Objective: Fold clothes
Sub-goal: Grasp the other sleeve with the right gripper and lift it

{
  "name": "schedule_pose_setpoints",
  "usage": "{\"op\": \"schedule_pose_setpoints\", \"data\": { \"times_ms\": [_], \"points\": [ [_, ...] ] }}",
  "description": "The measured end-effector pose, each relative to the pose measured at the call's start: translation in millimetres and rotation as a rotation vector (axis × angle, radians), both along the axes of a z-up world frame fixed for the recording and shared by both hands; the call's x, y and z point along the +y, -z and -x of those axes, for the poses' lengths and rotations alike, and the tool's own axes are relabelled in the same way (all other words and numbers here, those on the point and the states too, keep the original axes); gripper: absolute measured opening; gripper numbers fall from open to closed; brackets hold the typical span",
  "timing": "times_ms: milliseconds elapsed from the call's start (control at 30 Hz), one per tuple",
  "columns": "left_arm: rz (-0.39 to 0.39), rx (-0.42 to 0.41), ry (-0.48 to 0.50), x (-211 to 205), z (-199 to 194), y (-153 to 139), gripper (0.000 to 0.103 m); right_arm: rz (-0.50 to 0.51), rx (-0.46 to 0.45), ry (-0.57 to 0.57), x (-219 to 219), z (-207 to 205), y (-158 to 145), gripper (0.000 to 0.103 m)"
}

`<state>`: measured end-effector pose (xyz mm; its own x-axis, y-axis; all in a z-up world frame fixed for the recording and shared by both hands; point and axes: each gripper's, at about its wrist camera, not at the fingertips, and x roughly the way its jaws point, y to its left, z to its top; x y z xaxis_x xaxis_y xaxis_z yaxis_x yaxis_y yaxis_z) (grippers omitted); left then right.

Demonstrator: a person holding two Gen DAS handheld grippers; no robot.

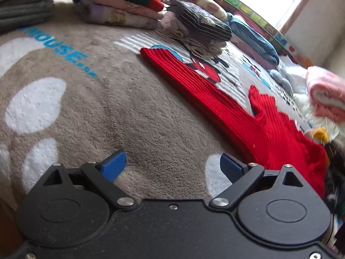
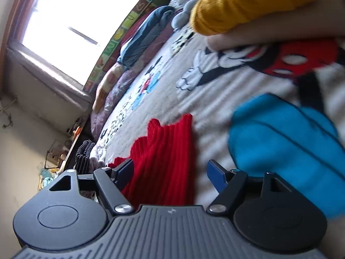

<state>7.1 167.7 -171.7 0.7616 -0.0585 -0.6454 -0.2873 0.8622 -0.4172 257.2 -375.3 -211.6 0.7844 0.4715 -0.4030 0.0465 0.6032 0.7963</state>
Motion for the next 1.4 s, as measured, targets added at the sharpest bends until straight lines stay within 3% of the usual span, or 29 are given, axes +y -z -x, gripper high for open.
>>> {"op": "schedule_pose_setpoints", "data": {
  "times_ms": [100,167,233,333,967,1400],
  "points": [
    [-0.005,-0.002,0.005,0,-1,2,0.096,0.006,-0.007,-0.008,0,-14,1,0.068],
    [-0.002,-0.003,0.006,0,-2,2,0.098,-0.002,-0.006,-0.012,1,-19,4,0.051],
    [-0.006,-0.002,0.007,0,-2,3,0.098,-0.009,-0.005,-0.017,2,-21,6,0.024],
    [-0.008,-0.003,0.007,-1,-2,3,0.098,-0.009,-0.038,-0.002,2,-11,3,0.013],
    [-0.015,-0.058,0.01,-3,7,8,0.099,0.008,-0.252,0.147,-45,81,-68,0.011],
    [-0.049,-0.067,0.022,-7,8,10,0.099,-0.048,-0.304,0.256,-88,137,-67,0.01]
  ]
}}
